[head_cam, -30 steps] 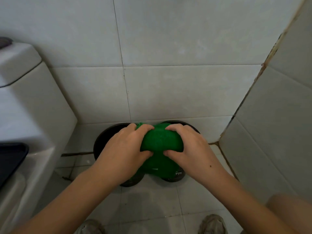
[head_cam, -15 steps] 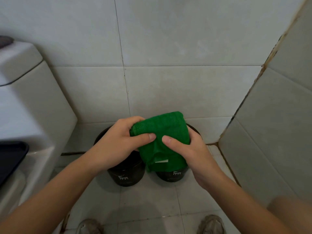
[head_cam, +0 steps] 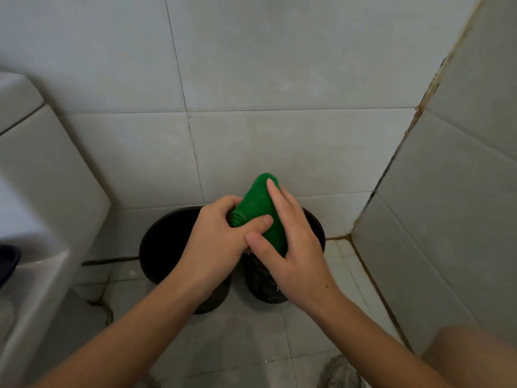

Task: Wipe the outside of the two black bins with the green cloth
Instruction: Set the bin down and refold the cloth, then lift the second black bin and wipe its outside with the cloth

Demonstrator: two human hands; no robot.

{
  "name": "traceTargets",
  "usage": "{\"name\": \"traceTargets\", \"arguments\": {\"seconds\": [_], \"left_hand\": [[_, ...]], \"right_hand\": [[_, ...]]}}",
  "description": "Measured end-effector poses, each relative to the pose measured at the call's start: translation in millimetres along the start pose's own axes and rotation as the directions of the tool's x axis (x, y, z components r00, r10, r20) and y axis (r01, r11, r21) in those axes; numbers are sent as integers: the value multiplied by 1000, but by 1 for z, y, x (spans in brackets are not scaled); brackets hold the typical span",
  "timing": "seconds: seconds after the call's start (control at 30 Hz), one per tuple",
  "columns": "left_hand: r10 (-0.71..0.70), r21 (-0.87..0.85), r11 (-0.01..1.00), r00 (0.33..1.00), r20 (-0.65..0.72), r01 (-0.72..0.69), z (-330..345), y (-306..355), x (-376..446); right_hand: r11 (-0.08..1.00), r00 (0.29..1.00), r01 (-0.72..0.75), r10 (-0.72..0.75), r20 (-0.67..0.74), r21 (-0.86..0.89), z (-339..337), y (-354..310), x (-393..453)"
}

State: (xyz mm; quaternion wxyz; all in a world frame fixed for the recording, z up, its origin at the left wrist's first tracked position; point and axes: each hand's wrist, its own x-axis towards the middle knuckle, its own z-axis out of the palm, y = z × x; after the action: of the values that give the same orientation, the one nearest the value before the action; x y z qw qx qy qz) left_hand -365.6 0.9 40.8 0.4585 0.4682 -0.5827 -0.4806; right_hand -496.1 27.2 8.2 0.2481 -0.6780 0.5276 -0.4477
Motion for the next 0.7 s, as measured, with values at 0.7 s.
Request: {"name": "traceTargets", "arguments": {"seconds": [0.7], "left_hand": [[11,41,999,952,305,-25,38,-13,42]], "right_hand": [[773,862,-152,408,-300,616,-60,19,7]]}}
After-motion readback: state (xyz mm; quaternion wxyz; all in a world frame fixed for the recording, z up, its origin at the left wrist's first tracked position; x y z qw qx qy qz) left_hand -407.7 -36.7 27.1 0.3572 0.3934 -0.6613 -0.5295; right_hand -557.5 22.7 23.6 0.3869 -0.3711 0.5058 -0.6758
